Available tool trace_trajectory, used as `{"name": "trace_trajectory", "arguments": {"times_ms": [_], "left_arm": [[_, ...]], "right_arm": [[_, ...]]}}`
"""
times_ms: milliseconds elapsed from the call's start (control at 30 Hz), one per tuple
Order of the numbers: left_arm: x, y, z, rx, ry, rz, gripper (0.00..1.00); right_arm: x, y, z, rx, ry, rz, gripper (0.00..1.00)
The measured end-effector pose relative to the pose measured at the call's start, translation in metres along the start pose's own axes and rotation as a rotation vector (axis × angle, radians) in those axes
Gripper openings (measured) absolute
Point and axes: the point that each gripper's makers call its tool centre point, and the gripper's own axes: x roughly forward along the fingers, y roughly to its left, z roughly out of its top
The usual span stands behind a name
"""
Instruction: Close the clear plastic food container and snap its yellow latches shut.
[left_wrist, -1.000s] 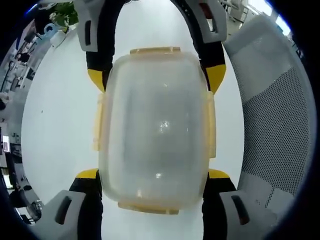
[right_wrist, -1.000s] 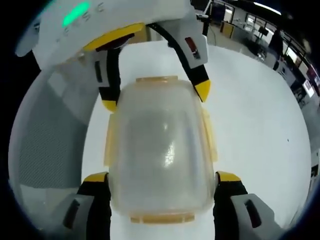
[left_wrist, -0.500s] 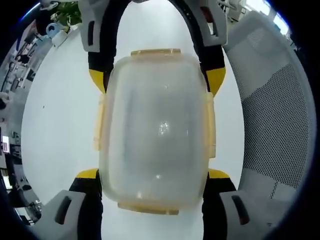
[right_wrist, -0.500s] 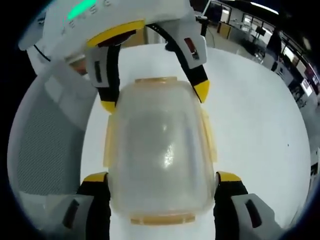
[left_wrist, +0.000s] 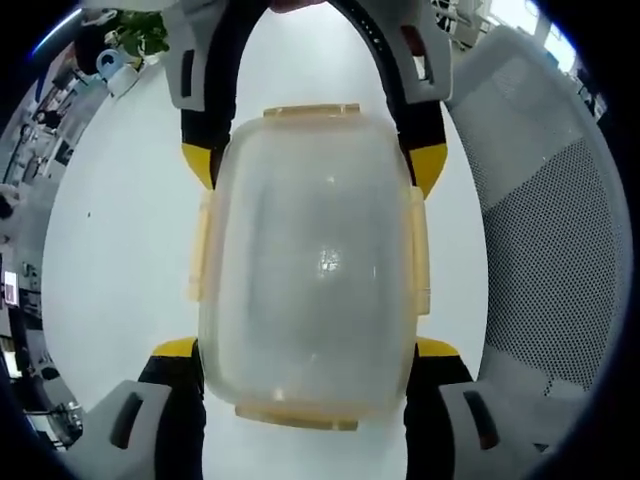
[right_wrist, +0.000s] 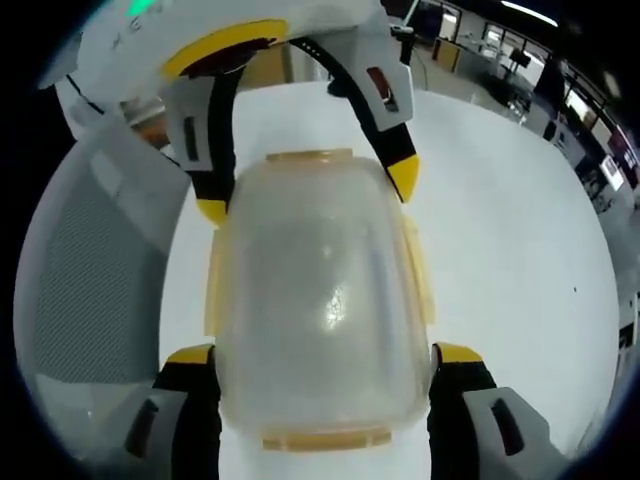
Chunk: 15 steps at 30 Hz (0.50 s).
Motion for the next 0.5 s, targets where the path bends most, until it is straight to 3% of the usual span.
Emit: {"name": "trace_trajectory", "arguments": {"times_ms": [500], "left_arm": [[0.0003,0.0035,0.0002,0.008,-0.018,-0.005,0.83]], "right_arm": [[0.0013,-0.0018,-0.0007,0.014,0.020,-0.004,0.87]]}}
